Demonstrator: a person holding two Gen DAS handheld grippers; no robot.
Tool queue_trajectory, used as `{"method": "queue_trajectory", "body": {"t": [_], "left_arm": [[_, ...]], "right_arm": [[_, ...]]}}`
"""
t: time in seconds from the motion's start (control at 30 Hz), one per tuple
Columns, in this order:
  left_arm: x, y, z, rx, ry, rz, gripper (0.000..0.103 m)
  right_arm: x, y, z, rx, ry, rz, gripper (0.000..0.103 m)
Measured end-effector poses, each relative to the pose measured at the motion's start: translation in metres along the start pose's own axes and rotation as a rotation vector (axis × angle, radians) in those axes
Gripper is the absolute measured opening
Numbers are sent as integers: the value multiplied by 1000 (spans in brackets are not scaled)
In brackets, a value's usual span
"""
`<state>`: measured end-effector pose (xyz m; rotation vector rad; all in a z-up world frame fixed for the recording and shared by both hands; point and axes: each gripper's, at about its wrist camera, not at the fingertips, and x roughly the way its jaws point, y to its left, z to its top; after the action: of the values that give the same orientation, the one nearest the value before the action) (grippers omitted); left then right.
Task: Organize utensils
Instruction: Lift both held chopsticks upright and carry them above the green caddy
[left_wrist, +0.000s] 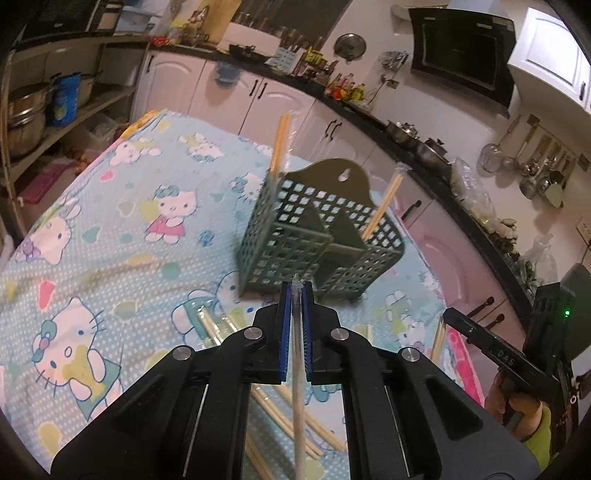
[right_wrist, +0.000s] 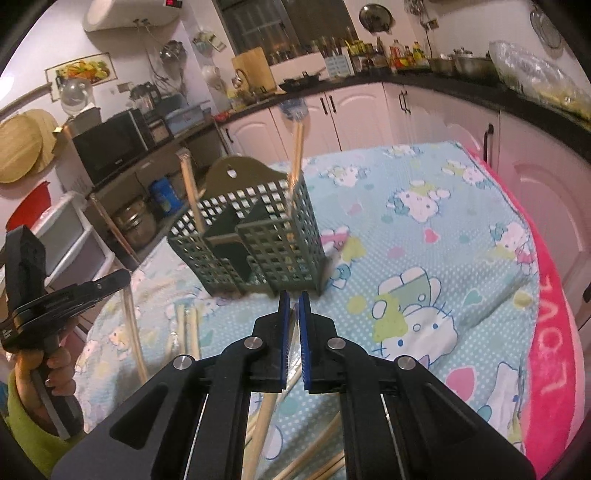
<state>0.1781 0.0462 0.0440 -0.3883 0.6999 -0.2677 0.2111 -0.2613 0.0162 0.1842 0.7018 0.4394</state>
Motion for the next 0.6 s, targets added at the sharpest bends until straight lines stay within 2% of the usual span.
{"method": "queue_trajectory", "body": {"t": [0.6], "left_arm": [[-14,-42,22,79,-50,-71,1]], "right_arm": [[-47,26,16,-61,-132,36,4]]}}
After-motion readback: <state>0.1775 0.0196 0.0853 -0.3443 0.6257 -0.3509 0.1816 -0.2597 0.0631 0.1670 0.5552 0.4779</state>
